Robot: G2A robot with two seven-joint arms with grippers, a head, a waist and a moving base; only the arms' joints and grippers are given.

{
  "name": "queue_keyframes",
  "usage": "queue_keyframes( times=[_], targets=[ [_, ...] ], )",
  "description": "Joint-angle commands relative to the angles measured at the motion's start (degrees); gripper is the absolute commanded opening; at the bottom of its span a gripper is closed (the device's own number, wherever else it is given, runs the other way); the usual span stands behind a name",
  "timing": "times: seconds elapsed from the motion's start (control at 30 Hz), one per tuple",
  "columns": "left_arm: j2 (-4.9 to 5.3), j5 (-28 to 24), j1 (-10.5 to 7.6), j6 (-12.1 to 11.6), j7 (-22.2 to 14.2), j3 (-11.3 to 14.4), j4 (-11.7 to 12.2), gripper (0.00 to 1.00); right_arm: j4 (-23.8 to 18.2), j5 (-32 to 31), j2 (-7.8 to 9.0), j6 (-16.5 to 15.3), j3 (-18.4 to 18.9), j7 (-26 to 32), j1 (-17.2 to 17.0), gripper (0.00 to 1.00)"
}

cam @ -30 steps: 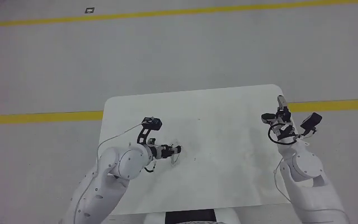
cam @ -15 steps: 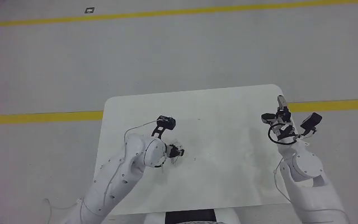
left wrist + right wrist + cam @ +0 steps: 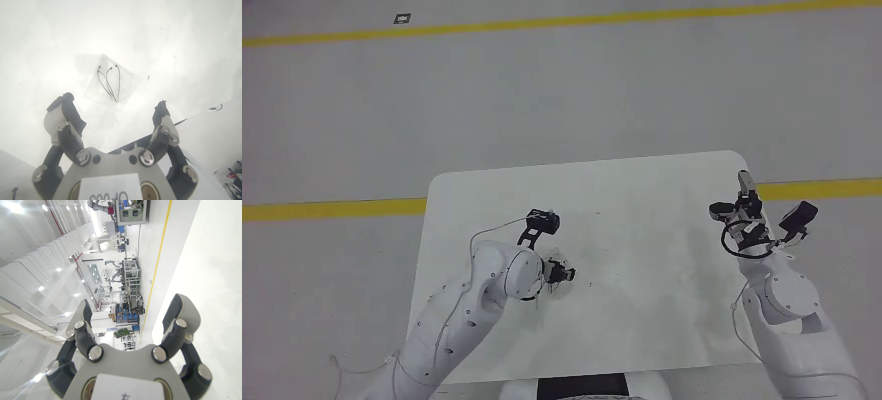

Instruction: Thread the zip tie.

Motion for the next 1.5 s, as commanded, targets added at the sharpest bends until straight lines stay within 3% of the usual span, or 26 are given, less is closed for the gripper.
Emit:
queue_keyframes(
  times=[0.0,0.1,0.47,0.57,0.7,0.83,1.13,1.23,1.47],
  targets=[
    [-0.18,-0.32,-0.68,0.40,-0.75,0.71,1.77,1.00,0.00,0.00,0.00,0.00,0.00,0.00,0.00,1.00],
    [-0.62,-0.62,-1.66,0.40,-0.43,0.72,3.50,1.00,0.00,0.00,0.00,0.00,0.00,0.00,0.00,1.00],
    [-0.75,-0.60,-1.61,0.13,0.54,0.94,3.22,1.00,0.00,0.00,0.00,0.00,0.00,0.00,0.00,1.00],
    [-0.73,-0.18,-1.18,-1.11,1.94,1.82,2.89,1.00,0.00,0.00,0.00,0.00,0.00,0.00,0.00,1.00],
    [-1.05,1.99,-2.40,0.39,-0.53,3.99,2.31,1.00,0.00,0.00,0.00,0.00,0.00,0.00,0.00,1.00],
    [-1.73,4.08,-3.44,0.40,-0.84,5.25,3.92,1.00,0.00,0.00,0.00,0.00,0.00,0.00,0.00,1.00],
    [-1.73,4.08,-3.44,0.40,-0.84,5.25,3.92,1.00,0.00,0.00,0.00,0.00,0.00,0.00,0.00,1.00],
    [-1.69,3.18,-2.37,0.40,1.65,4.67,4.37,1.00,0.00,0.00,0.00,0.00,0.00,0.00,0.00,1.00],
    [-1.64,3.71,-2.33,-0.21,1.79,4.87,4.32,1.00,0.00,0.00,0.00,0.00,0.00,0.00,0.00,1.00]
  ],
)
